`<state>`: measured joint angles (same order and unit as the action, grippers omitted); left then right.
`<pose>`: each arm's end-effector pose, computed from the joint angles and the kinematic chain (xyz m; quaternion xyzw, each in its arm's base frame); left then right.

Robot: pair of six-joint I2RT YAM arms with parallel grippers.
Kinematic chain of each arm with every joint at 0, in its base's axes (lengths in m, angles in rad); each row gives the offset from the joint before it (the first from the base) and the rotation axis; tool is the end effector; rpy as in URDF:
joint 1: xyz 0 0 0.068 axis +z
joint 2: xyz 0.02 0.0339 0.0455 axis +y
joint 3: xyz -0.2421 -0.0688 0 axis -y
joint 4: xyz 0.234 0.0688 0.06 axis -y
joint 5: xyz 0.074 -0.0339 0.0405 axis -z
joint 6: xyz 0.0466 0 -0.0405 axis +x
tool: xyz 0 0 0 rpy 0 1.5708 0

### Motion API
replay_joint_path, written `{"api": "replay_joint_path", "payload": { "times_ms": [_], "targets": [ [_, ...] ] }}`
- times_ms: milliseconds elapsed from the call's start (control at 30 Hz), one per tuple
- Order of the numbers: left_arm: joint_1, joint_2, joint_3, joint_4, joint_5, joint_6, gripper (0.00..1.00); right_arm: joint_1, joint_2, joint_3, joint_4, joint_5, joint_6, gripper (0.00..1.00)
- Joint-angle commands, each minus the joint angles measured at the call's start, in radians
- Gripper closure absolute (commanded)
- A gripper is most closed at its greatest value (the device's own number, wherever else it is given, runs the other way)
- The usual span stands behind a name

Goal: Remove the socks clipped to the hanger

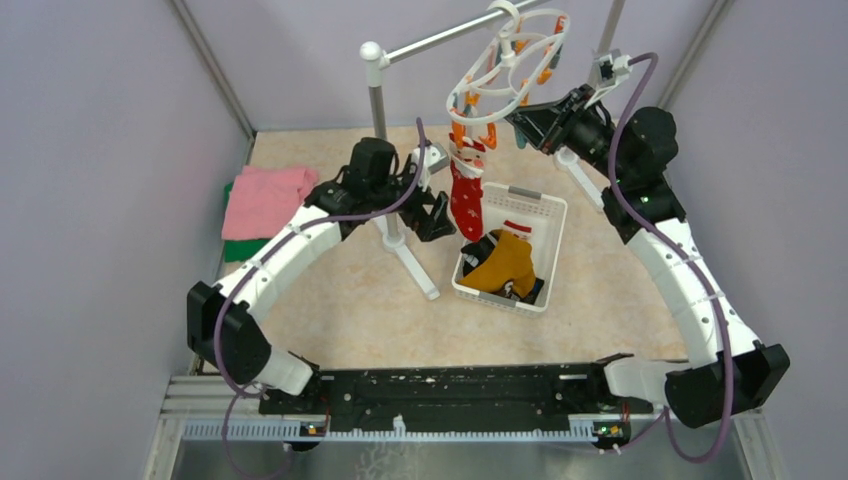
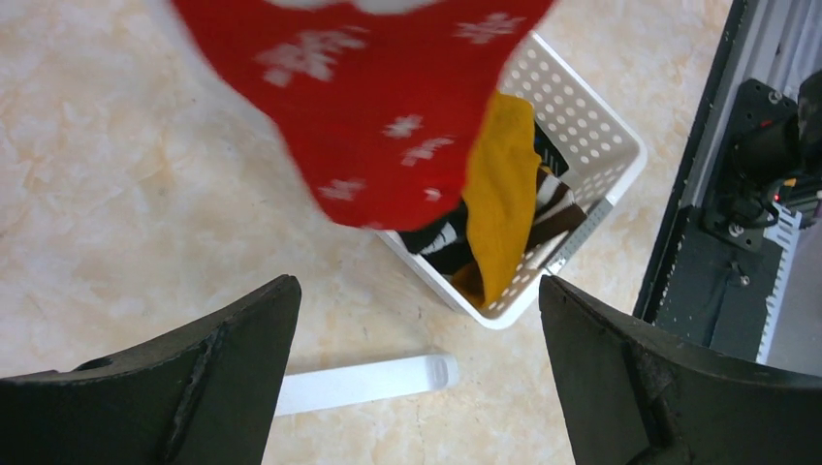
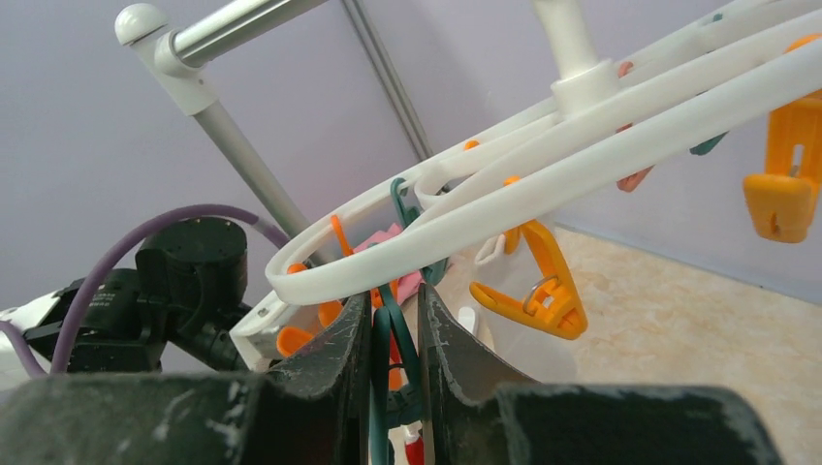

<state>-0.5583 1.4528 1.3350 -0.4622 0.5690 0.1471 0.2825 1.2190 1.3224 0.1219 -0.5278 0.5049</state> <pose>0.2629 -0.1938 0.3239 0.4169 0.7463 -0.3349 0.3962 0.2571 0.0991 0.4501 -0.1360 0.6205 0.4397 0.6349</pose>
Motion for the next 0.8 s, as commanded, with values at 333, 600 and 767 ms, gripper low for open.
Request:
{"api": "replay_joint_path", "payload": {
  "times_ms": [333, 600, 767],
  "targets": [
    [0.019, 0.212, 0.175, 0.297, 0.373, -0.146, 0.01, -0.049, 0.002, -0.037, 0.022, 0.0, 0.094, 0.97],
    [0.037, 0.234, 0.156, 0.375, 0.309, -0.16, 0.01, -0.052, 0.006, -0.037, 0.051, -0.018, 0.121, 0.97],
    [0.04, 0.226, 0.125, 0.397, 0.26, -0.2, 0.24, -0.054, 0.007, -0.049, 0.06, -0.029, 0.138, 0.97]
  ]
}}
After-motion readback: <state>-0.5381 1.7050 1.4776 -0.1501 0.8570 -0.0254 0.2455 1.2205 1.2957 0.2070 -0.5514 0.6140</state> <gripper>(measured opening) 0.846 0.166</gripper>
